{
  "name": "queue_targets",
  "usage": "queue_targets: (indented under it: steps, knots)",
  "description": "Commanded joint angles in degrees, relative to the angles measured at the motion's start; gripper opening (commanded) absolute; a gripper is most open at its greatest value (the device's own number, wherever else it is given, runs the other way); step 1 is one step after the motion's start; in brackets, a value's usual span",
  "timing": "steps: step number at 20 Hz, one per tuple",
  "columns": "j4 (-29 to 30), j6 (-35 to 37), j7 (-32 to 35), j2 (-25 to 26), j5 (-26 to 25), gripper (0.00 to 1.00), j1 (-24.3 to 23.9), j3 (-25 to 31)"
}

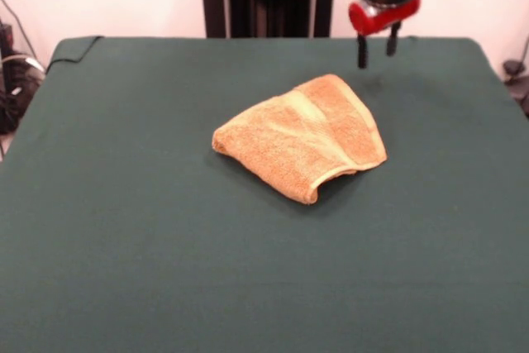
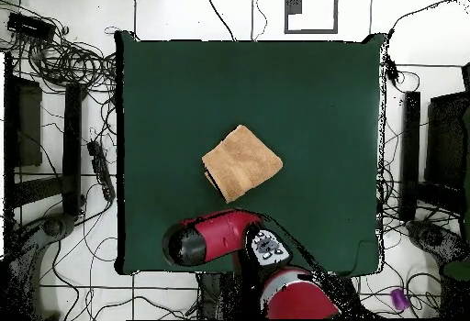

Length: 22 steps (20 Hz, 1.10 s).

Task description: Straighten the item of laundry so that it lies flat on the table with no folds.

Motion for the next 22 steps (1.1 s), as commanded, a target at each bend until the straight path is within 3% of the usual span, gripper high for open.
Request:
queue_targets:
  steps: [1, 10, 22]
  knots:
    - [-13.17, -5.07, 3.55, 7.48, -0.88, 1.0, 2.29, 5.74]
    - [-18.62, -6.32, 2.09, 11.13, -2.92, 1.0, 2.18, 6.05]
    - [-20.57, -2.16, -1.19, 13.52, -5.43, 1.0, -2.49, 5.04]
